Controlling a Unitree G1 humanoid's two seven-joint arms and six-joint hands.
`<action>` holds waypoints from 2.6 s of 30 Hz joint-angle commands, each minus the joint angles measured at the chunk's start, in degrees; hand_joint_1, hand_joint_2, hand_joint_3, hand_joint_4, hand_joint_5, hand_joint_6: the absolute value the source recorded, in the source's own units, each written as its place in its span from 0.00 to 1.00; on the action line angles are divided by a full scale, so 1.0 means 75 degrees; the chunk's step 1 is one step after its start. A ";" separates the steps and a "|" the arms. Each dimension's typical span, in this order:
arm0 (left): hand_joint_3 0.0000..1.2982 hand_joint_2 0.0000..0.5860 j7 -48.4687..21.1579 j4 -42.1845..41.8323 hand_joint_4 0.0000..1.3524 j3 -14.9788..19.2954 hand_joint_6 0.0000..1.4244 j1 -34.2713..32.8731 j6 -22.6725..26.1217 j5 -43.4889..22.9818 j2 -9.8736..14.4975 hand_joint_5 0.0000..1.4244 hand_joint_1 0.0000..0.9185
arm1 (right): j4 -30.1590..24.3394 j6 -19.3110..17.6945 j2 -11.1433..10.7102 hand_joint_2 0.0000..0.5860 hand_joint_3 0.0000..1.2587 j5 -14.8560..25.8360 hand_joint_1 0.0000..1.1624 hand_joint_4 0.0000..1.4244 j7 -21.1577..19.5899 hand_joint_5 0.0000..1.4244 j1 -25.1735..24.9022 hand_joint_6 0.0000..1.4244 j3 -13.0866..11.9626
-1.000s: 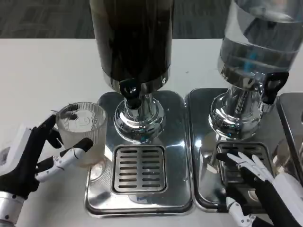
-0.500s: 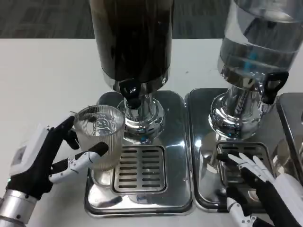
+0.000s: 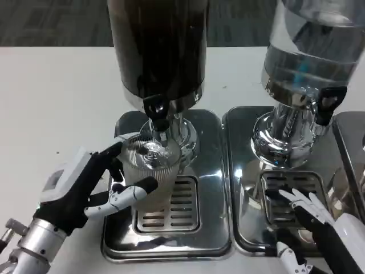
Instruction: Grasp the cup under the faucet to collect the drink, then remove the cup.
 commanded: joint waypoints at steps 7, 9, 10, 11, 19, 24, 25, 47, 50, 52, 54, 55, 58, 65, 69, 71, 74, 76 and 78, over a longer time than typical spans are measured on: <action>0.22 0.30 -0.0561 0.0074 0.25 -0.0234 0.44 -0.0422 0.0173 0.0044 0.0054 0.43 0.21 | -0.0074 0.0050 0.0095 1.00 0.13 0.0000 0.43 0.06 -0.0029 0.00 -0.0094 0.12 0.0050; 0.22 0.30 -0.0594 0.0050 0.23 -0.0268 0.41 -0.0432 0.0213 0.0060 0.0091 0.40 0.21 | -0.0077 0.0080 0.0106 1.00 0.13 -0.0004 0.44 0.06 -0.0027 0.00 -0.0108 0.12 0.0060; 0.21 0.29 -0.0605 0.0025 0.22 -0.0285 0.38 -0.0430 0.0230 0.0078 0.0115 0.39 0.21 | -0.0078 0.0087 0.0117 1.00 0.13 -0.0005 0.44 0.06 -0.0032 0.00 -0.0106 0.12 0.0069; 0.20 0.29 -0.0625 0.0004 0.21 -0.0302 0.37 -0.0428 0.0245 0.0086 0.0133 0.39 0.21 | -0.0078 0.0089 0.0122 1.00 0.13 -0.0005 0.44 0.06 -0.0037 0.00 -0.0104 0.12 0.0073; 0.19 0.25 -0.0824 -0.0116 0.19 -0.0300 0.31 -0.0371 0.0350 -0.0041 0.0185 0.34 0.18 | -0.0090 0.0129 0.0137 0.99 0.13 0.0015 0.44 0.06 -0.0040 0.00 -0.0108 0.12 0.0080; 0.16 0.21 -0.1040 -0.0239 0.17 -0.0262 0.30 -0.0320 0.0401 -0.0153 0.0233 0.31 0.13 | -0.0074 0.0153 0.0145 0.99 0.13 -0.0002 0.45 0.06 -0.0019 0.00 -0.0137 0.13 0.0115; 0.15 0.19 -0.1092 -0.0264 0.16 -0.0261 0.30 -0.0310 0.0389 -0.0174 0.0248 0.31 0.11 | -0.0065 0.0150 0.0140 0.99 0.13 0.0005 0.45 0.06 -0.0019 0.00 -0.0142 0.13 0.0107; 0.13 0.16 -0.2049 -0.2239 0.11 0.0998 0.24 0.1051 0.0440 -0.2083 0.0803 0.22 0.00 | -0.0057 0.0196 0.0046 0.99 0.13 0.0182 0.45 0.06 0.0064 0.02 -0.0406 0.15 0.0074; 0.14 0.16 -0.2581 -0.2683 0.12 0.1221 0.20 0.1258 0.0420 -0.2863 0.0917 0.19 0.00 | -0.0052 0.0177 0.0035 0.99 0.13 0.0139 0.45 0.06 0.0046 0.02 -0.0416 0.14 0.0100; 0.15 0.16 -0.2972 -0.2919 0.12 0.1355 0.18 0.1345 0.0462 -0.3319 0.0950 0.18 0.00 | -0.0046 0.0165 0.0037 0.99 0.13 0.0104 0.46 0.06 0.0017 0.02 -0.0423 0.14 0.0112; 0.15 0.15 -0.3518 -0.3083 0.12 0.1431 0.17 0.1334 0.0540 -0.3950 0.0994 0.17 0.00 | -0.0041 0.0143 0.0047 0.99 0.14 0.0088 0.46 0.06 -0.0020 0.02 -0.0422 0.14 0.0112; 0.15 0.15 -0.3788 -0.3135 0.12 0.1465 0.16 0.1316 0.0576 -0.4243 0.1005 0.17 0.00 | -0.0043 0.0133 0.0059 0.99 0.14 0.0062 0.46 0.06 -0.0052 0.02 -0.0417 0.13 0.0113; 0.15 0.14 -0.4589 -0.3287 0.12 0.1580 0.16 0.1251 0.0713 -0.4977 0.1003 0.17 0.00 | -0.0044 0.0110 0.0077 0.99 0.14 0.0027 0.46 0.06 -0.0091 0.02 -0.0412 0.13 0.0118; 0.17 0.12 -0.6648 -0.3937 0.11 0.1878 0.16 0.1053 0.1658 -0.6859 0.0916 0.17 0.00 | 0.0040 0.0088 0.0141 0.99 0.15 -0.0043 0.46 0.06 -0.0183 0.03 -0.0455 0.13 0.0227; 0.17 0.12 -0.7410 -0.4283 0.12 0.2134 0.16 0.0997 0.2245 -0.7484 0.0857 0.17 0.00 | 0.0140 0.0058 0.0163 0.99 0.16 -0.0069 0.46 0.06 -0.0242 0.03 -0.0537 0.13 0.0295; 0.18 0.12 -0.7761 -0.4582 0.12 0.2271 0.16 0.1001 0.2615 -0.7798 0.0865 0.17 0.00 | 0.0193 0.0056 0.0166 0.99 0.16 -0.0087 0.46 0.06 -0.0269 0.03 -0.0582 0.13 0.0332; 0.19 0.12 -0.8176 -0.5033 0.13 0.2453 0.16 0.1041 0.3192 -0.8181 0.0857 0.18 0.00 | 0.0331 0.0014 0.0165 0.99 0.16 -0.0065 0.46 0.06 -0.0308 0.03 -0.0672 0.13 0.0399; 0.20 0.11 -0.8392 -0.5293 0.14 0.2584 0.16 0.1079 0.3583 -0.8365 0.0808 0.19 0.00 | 0.0395 -0.0007 0.0169 0.99 0.16 -0.0084 0.46 0.06 -0.0343 0.03 -0.0719 0.13 0.0444; 0.21 0.12 -0.8611 -0.5681 0.14 0.2692 0.16 0.1171 0.4146 -0.8689 0.0805 0.19 0.00 | 0.0440 -0.0034 0.0172 0.99 0.16 -0.0107 0.46 0.06 -0.0378 0.03 -0.0760 0.13 0.0478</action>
